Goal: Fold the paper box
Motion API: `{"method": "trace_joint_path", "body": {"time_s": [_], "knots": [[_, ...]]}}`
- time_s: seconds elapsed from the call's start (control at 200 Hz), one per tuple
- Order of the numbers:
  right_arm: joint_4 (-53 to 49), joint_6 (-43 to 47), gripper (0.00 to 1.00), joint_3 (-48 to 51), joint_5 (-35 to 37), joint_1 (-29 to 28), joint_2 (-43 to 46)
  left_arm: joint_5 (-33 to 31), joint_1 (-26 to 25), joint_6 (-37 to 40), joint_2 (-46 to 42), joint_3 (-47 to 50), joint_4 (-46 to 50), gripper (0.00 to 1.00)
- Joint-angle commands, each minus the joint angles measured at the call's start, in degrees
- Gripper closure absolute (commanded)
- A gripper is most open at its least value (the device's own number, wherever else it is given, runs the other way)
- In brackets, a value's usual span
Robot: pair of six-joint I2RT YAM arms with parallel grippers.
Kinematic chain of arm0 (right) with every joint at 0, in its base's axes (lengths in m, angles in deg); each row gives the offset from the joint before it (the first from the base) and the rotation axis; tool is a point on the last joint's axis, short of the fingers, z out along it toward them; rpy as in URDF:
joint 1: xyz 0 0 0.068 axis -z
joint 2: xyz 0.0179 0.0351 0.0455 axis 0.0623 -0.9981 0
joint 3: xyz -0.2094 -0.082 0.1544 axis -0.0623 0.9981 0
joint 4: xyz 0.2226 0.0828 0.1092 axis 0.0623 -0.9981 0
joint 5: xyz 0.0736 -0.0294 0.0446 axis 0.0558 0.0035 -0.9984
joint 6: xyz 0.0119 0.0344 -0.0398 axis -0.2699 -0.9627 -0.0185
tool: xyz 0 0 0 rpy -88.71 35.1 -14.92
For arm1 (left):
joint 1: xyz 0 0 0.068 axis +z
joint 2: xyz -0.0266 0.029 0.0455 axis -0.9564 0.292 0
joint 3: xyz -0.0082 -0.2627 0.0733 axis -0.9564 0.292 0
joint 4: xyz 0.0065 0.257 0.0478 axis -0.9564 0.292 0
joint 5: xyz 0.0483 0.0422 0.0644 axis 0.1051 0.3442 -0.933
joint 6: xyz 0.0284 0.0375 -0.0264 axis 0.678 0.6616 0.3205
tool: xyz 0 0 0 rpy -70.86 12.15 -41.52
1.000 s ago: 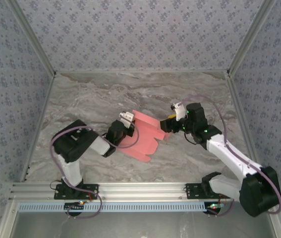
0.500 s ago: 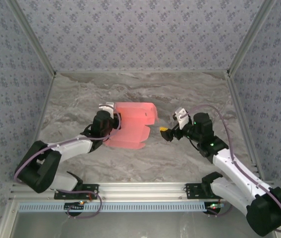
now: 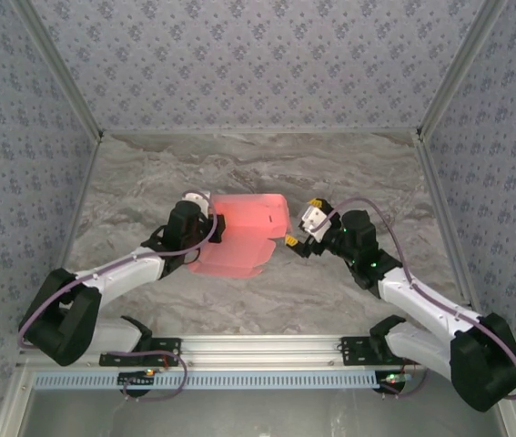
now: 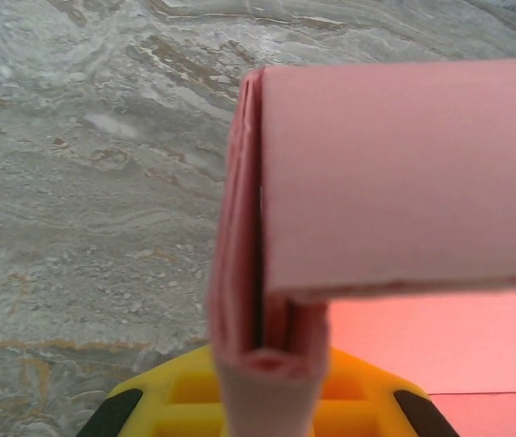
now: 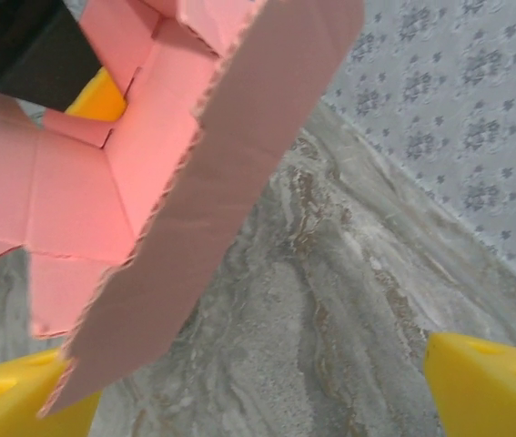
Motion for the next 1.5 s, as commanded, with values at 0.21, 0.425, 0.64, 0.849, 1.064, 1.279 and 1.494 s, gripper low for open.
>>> {"method": "trace_joint_path", "body": {"time_s": [0.21, 0.425, 0.64, 0.849, 1.064, 1.279, 1.494], "knots": [[7.71, -3.98, 0.14, 0.18, -2.26, -0.72, 0.45, 7.52, 0.24, -2.99, 2.60, -2.96, -0.94, 0.96], [6.59, -6.19, 0.16, 0.01, -0.61, -2.20, -0.12, 8.61, 0.29, -4.55, 3.04, -2.87, -1.88, 0.96], [4.82, -10.32, 0.15, -0.56, 2.36, -3.07, -1.59, 8.78, 0.08, -5.14, 2.72, -2.52, -3.68, 0.97], [-0.21, -16.37, 0.14, -3.24, -0.17, -2.65, -0.51, 7.05, -0.33, -2.80, 1.80, -2.28, -4.11, 0.97], [-2.69, -17.88, 0.13, -4.81, -3.33, -2.02, 2.93, 5.56, -0.60, -1.23, 0.83, -1.56, -5.43, 0.98], [-2.32, -21.03, 0.29, -7.89, -3.99, -2.50, -0.93, 4.55, -1.35, -1.50, 0.86, -1.20, -6.02, 0.98], [1.46, -21.31, 0.42, -7.31, -1.93, -5.20, -2.52, 3.38, -1.72, -4.25, 1.60, -1.46, -5.59, 0.98]]}}
